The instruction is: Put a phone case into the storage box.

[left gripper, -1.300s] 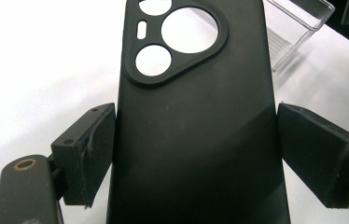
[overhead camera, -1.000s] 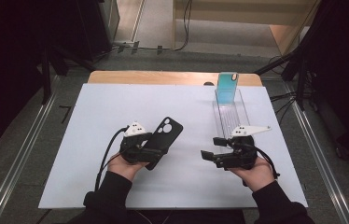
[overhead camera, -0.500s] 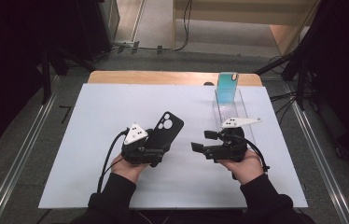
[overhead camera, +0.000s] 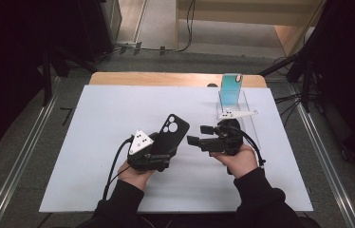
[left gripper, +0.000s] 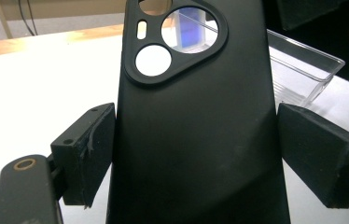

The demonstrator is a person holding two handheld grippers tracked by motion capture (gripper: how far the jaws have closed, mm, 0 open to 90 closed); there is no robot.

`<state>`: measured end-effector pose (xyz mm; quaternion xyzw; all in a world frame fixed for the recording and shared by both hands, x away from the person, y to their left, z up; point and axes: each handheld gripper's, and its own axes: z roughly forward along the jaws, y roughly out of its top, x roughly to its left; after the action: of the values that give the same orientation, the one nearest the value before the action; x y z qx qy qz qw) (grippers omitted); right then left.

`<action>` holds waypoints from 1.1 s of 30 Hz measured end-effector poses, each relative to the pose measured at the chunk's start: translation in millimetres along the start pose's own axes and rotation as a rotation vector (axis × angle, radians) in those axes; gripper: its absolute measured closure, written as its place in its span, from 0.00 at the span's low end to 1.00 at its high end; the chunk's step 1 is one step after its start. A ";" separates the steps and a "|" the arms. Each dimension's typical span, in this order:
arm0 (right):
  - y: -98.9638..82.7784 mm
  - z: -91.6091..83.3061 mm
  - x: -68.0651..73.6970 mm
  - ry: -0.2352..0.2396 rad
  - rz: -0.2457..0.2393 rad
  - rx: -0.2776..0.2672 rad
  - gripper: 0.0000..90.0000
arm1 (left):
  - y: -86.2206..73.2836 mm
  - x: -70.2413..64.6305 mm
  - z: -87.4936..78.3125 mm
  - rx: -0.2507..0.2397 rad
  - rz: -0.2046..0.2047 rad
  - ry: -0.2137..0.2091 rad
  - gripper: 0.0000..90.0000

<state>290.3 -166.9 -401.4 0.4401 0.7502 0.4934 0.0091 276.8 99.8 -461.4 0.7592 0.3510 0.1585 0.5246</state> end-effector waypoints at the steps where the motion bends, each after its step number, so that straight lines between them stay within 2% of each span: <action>1: 1.6 1.4 0.1 0.001 0.006 -0.002 0.24 | -0.8 -0.3 0.7 -0.001 0.003 0.002 0.17; 4: 6.2 5.7 -0.6 0.001 0.016 -0.004 0.25 | -2.2 -0.4 2.8 0.001 -0.011 -0.002 0.17; 8: 10.3 13.0 -2.9 -0.003 0.038 0.003 0.25 | -2.0 -2.1 2.7 -0.007 0.000 0.008 0.17; 13: 12.6 23.7 -7.4 -0.006 0.053 0.014 0.27 | -1.9 -2.4 2.9 -0.023 -0.002 -0.003 0.17; 18: 15.4 32.0 -10.6 0.015 0.091 0.023 0.32 | -1.7 -3.0 3.4 -0.025 -0.005 -0.006 0.17; 22: 17.6 39.0 -12.6 0.054 0.152 0.046 0.43 | -1.6 -3.2 3.7 -0.030 -0.021 -0.008 0.17; 24: 18.4 40.0 -14.7 0.059 0.202 0.049 0.53 | -1.2 -2.8 3.3 -0.030 -0.031 -0.017 0.17; 27: 19.9 38.7 -17.4 0.097 0.250 0.055 0.71 | -1.0 -3.4 3.9 -0.028 -0.035 -0.023 0.17; 33: 20.7 33.3 -18.2 0.156 0.284 0.032 0.83 | -0.8 -5.0 5.7 -0.034 -0.046 -0.050 0.16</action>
<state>329.8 -152.1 -410.7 0.5022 0.6866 0.5103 -0.1261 276.5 92.6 -463.8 0.7455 0.3525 0.1332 0.5497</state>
